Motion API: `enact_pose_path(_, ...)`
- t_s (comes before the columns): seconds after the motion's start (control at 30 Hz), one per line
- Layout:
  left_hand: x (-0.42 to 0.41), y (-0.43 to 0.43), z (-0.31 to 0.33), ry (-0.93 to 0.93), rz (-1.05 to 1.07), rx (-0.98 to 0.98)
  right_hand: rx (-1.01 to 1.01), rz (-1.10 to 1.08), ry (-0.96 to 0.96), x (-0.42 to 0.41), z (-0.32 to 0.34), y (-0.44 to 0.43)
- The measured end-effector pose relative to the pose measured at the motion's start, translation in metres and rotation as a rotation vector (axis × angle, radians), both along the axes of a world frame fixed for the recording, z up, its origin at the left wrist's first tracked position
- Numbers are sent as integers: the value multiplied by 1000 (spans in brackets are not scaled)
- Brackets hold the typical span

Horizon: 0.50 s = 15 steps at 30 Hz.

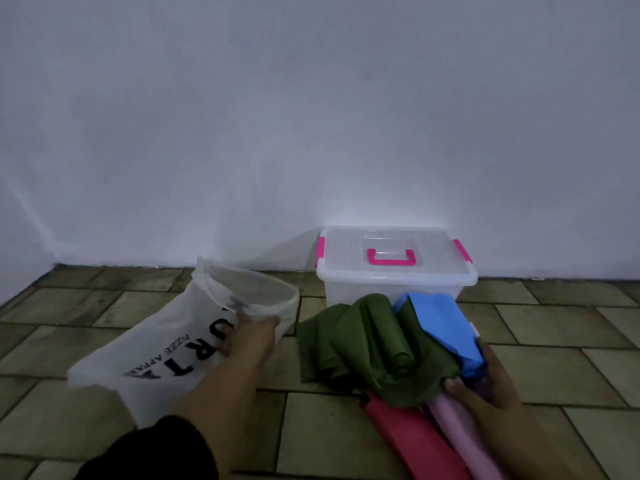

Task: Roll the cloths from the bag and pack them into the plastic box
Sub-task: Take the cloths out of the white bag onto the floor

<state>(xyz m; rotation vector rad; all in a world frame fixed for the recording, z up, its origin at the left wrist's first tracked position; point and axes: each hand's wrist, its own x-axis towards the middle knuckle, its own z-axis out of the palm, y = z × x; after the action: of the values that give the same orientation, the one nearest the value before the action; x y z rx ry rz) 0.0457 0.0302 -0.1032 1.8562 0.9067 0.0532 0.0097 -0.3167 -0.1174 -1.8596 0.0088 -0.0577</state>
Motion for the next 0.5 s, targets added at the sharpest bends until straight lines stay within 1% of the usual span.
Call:
enact_pose_path(0.07, 32, -10, 10, -87, 113, -284, -26, 1, -7, 2, -3, 0)
enact_pose_path(0.13, 55, -19, 24, -163, 210, -520, -72, -4, -11, 2, -5, 0)
enact_pose_path(0.23, 71, -30, 42, -283, 304, -760, -73, -12, 7, 3, -5, -2)
enact_pose_path(0.3, 70, -33, 53, -351, 344, -861, -78, -30, 10, 4, -1, -6)
enact_pose_path(0.37, 66, -32, 62, -339, 369, -870, -74, -71, 23, 8, 7, -10)
enact_pose_path(0.43, 57, -32, 76, -349, 353, -828, 49, -120, 90, 15, 19, -12)
enact_pose_path(0.5, 38, -41, 89, -365, 239, -807, 164, -138, 144, 25, 26, -14)
